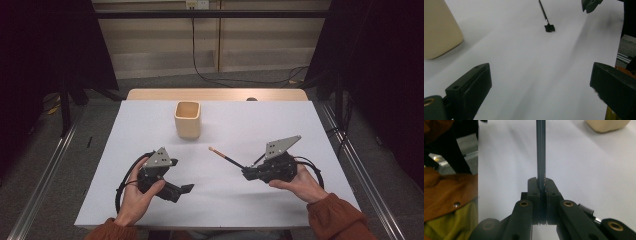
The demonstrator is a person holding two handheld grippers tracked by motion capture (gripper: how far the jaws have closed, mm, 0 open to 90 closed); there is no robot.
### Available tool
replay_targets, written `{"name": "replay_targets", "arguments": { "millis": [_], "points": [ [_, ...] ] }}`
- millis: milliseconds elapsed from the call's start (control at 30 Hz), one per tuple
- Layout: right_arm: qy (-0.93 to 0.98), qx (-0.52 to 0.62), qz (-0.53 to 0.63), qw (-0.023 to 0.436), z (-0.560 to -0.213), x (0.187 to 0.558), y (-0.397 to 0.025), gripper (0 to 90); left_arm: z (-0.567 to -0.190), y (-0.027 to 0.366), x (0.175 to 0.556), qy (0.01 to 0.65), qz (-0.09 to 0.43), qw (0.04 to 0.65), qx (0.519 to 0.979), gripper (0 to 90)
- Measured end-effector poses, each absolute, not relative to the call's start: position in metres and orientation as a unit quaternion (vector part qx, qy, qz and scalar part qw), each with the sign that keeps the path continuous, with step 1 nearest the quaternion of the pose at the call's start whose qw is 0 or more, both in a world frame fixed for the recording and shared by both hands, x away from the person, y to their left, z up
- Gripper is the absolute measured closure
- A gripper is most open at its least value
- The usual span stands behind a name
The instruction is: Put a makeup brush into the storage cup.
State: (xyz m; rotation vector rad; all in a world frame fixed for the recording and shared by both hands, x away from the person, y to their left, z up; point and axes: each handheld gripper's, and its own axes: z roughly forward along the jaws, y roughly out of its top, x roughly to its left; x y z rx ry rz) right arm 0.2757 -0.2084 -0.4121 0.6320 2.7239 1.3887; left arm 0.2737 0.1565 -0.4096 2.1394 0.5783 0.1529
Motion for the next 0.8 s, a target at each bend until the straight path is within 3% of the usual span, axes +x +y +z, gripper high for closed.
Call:
{"name": "replay_targets", "arguments": {
  "millis": [800],
  "points": [
    [0.799,0.198,0.568,0.018,-0.421,0.268,-0.206,85.6,-0.414,0.171,0.278,0.258,0.081,0.478,0.836,3.8]
  ]
}}
